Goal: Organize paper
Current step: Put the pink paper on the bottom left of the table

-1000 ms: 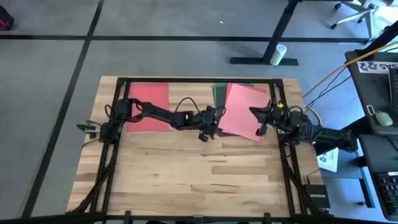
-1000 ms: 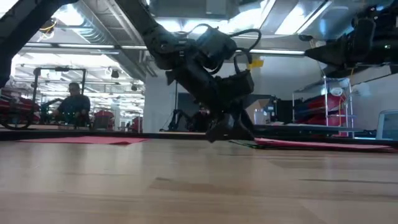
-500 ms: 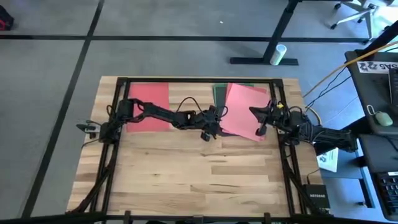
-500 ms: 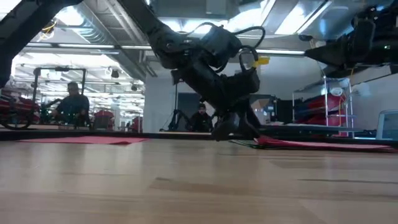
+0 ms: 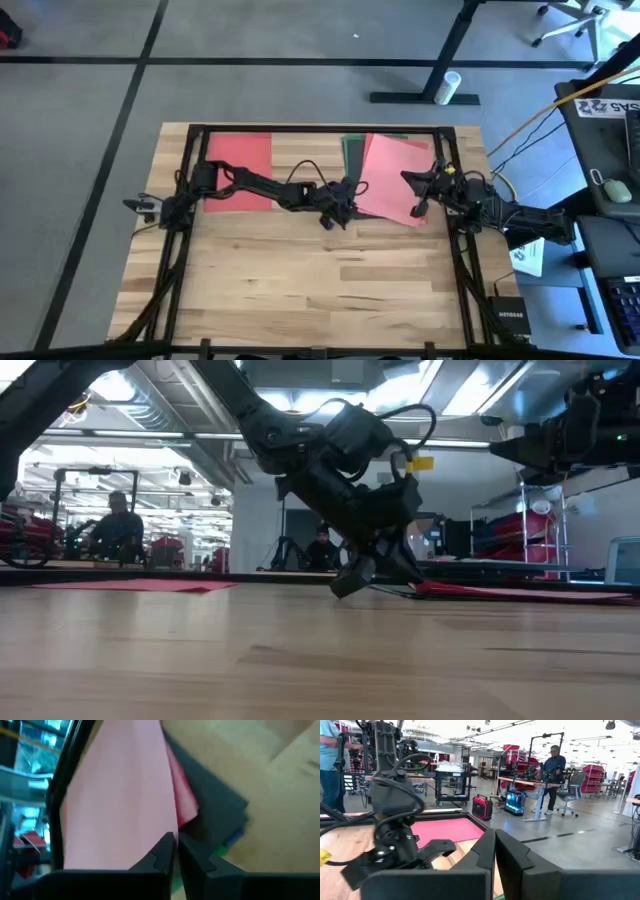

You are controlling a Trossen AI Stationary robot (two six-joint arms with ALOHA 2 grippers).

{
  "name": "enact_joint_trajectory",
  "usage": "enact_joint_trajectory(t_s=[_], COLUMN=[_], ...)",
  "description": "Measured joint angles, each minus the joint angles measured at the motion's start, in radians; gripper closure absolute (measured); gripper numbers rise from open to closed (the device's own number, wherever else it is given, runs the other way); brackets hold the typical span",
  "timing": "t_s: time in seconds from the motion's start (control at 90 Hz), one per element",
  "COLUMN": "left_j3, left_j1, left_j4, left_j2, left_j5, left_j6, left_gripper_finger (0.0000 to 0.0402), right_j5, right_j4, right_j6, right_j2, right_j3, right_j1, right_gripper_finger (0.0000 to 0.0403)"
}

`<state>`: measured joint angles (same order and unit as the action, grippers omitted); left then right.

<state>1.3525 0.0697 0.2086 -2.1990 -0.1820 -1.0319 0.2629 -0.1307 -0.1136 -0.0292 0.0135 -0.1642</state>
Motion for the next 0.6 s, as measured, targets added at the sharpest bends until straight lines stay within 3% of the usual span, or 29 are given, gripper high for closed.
enact_joint_trajectory(t_s=[0.278, 0.6], left_j3=[0.019, 0.039], left_j1=[-0.006, -0.005], left_j4=[-0.035, -0.259], left_j2=[0.002, 0.051], left_j5=[-0.081, -0.171], left_j6=[0.013, 0.18], left_gripper_finger=[0.0402, 0.0401], right_j5=[0.0, 0.0], right_j4=[0.0, 0.036], right_j6=[0.0, 0.0], right_j2=[0.0, 0.0], right_j3=[0.0, 0.0], right_j1=[0.0, 0.0], right_gripper_finger=[0.0402, 0.0402])
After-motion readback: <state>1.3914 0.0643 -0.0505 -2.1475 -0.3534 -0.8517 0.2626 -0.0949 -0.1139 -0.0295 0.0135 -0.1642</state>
